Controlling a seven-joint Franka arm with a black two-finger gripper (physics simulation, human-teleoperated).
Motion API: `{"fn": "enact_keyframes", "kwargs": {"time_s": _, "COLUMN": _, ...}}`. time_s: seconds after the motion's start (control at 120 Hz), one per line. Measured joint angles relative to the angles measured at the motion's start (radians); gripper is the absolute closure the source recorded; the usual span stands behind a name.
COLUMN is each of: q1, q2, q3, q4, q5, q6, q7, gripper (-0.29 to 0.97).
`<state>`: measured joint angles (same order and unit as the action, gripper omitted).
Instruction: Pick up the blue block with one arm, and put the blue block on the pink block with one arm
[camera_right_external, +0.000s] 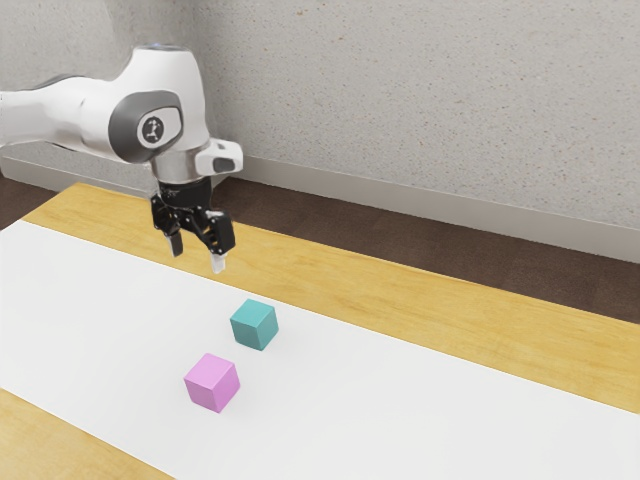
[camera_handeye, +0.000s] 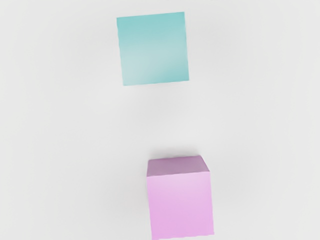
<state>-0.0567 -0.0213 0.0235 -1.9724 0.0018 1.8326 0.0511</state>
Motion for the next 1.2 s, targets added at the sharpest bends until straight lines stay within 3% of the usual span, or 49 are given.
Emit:
{"fn": "enact_keyframes", "kwargs": {"time_s": 0.158, "q1": -0.007, "q2": 0.023, "q3": -0.012, "q4": -0.098, "q5": 0.0, "q6": 0.171, "q7": 0.002, "gripper": 0.0}}
{"fn": "enact_keyframes", "kwargs": {"time_s": 0.433, "q1": -0.071, "q2": 0.108, "q3": -0.013, "q4": -0.099, "q5": 0.002, "q6": 0.321, "q7": 0.003, "gripper": 0.0}}
{"fn": "enact_keyframes", "kwargs": {"time_s": 1.2, "q1": -0.024, "q2": 0.269, "q3": -0.008, "q4": -0.039, "q5": 0.0, "q6": 0.418, "q7": 0.0, "gripper": 0.0}}
